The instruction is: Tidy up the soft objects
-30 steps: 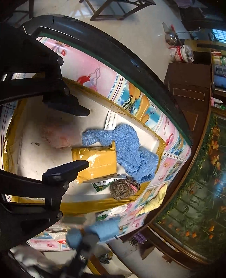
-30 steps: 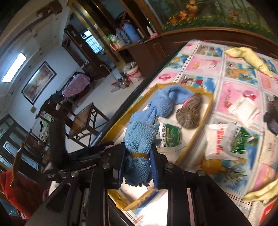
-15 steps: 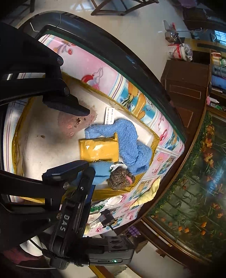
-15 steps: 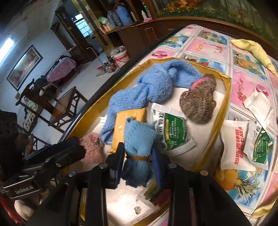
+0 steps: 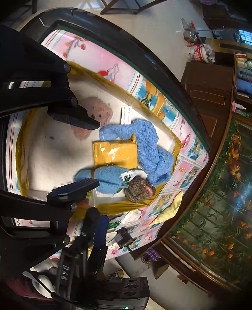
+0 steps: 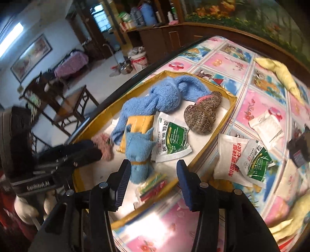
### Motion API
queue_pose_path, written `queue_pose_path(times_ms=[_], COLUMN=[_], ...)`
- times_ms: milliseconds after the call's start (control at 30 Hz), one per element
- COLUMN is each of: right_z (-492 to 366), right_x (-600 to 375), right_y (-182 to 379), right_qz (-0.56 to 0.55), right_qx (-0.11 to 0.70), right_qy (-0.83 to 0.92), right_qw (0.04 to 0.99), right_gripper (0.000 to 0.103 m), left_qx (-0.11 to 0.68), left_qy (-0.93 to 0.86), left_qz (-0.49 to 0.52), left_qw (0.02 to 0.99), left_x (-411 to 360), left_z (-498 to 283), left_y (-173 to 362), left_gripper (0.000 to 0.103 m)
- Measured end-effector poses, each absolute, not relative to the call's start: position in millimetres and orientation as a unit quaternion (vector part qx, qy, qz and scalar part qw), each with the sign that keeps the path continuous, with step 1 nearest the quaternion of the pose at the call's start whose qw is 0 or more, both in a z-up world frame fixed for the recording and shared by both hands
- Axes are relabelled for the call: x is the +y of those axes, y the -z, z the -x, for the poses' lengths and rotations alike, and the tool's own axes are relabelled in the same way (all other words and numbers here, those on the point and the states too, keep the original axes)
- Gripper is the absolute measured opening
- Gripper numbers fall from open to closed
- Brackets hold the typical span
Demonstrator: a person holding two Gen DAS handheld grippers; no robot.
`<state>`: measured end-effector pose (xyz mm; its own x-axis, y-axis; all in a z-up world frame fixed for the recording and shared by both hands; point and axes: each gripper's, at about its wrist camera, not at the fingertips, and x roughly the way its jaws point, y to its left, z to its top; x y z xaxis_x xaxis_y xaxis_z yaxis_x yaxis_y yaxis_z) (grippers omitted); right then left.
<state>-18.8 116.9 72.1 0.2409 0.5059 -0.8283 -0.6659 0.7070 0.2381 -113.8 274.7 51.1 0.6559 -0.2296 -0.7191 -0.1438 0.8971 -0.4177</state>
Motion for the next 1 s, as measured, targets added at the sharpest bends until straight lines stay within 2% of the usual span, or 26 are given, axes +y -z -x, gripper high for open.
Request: queue_pose_path(times_ms=[67,200,333,467,500,533,667,700,733,833,1000], right_z=[24.6,39.0,41.0,36.9,36.9,36.2,32.2,31.2,31.0,38.0,54.0], right_x=[127.3,159.8,184.4,202.5,203.3,205.2,203.3,201.9,200.2,196.9,179.8], right_y=[-72.0,-71.3,-53.7,-30.4,-24.2,-18.7,-12.4,-12.4,-13.0,-22.3,-41.8], right_qz=[0.143,0.336,0.445,0.490,0.496,0.498,0.494,0.486,0.470,0.446,0.402], right_qx=[0.499,0.488,0.497,0.527,0.535,0.542,0.558,0.562,0.572,0.566,0.540], right_qy=[-0.386,-0.390,-0.388,-0.380,-0.377,-0.378,-0.373,-0.374,-0.381,-0.396,-0.420], right_qw=[0.762,0.705,0.635,0.581,0.571,0.562,0.553,0.556,0.554,0.569,0.609], right_gripper=[0.049,0.049,0.049,0.049,0.051,0.057,0.060,0.052,0.028,0.009,0.008], left_qx=[0.414,0.400,0.391,0.393,0.392,0.391,0.386,0.384,0.382,0.382,0.384], left_qy=[0.027,0.034,0.047,0.058,0.061,0.062,0.064,0.063,0.061,0.058,0.049], left_qz=[0.229,0.245,0.262,0.273,0.276,0.280,0.292,0.295,0.299,0.311,0.311], left_qw=[0.880,0.883,0.881,0.876,0.875,0.875,0.873,0.873,0.872,0.868,0.868], left_x=[273.5,277.1,283.0,290.2,292.5,294.7,304.9,307.6,309.6,314.4,313.3], left_z=[111.9,113.7,118.3,120.6,121.6,122.7,126.0,126.9,127.8,130.1,134.4], left_y=[-52.5,-57.2,-54.2,-48.1,-46.8,-45.9,-41.9,-41.3,-40.8,-37.2,-38.0], left_gripper=[0.053,0.053,0.053,0.053,0.053,0.053,0.053,0.053,0.053,0.053,0.053])
